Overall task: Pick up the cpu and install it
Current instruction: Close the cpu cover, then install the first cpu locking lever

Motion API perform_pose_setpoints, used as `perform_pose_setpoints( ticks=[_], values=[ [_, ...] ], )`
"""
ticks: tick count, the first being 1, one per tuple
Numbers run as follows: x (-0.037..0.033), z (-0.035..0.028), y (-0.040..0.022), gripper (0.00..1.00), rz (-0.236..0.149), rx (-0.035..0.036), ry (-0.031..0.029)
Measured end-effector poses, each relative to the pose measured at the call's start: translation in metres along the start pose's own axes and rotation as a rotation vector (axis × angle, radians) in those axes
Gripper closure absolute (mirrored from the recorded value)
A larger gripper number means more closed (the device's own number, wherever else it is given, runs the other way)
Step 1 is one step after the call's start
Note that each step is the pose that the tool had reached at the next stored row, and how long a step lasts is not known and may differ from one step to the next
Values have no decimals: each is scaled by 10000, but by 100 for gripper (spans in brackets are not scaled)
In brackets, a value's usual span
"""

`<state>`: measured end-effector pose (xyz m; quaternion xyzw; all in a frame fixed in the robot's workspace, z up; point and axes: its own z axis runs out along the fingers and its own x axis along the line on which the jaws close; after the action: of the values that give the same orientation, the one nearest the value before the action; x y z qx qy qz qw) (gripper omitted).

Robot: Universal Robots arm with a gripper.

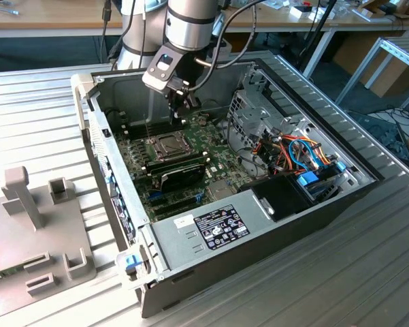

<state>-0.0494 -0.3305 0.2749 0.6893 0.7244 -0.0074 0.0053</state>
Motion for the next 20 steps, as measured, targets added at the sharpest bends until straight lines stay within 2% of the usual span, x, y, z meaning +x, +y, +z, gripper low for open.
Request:
perform_pose_setpoints(
  ticks=[13, 14, 17, 20],
  values=[
    [0, -18, -4, 84, -1, 1, -1],
    [0, -19, -16, 84, -1, 0, -2],
    [6, -15, -131, 84, -2, -13, -1],
    [10, -11, -213, 84, 0, -18, -1]
  ],
)
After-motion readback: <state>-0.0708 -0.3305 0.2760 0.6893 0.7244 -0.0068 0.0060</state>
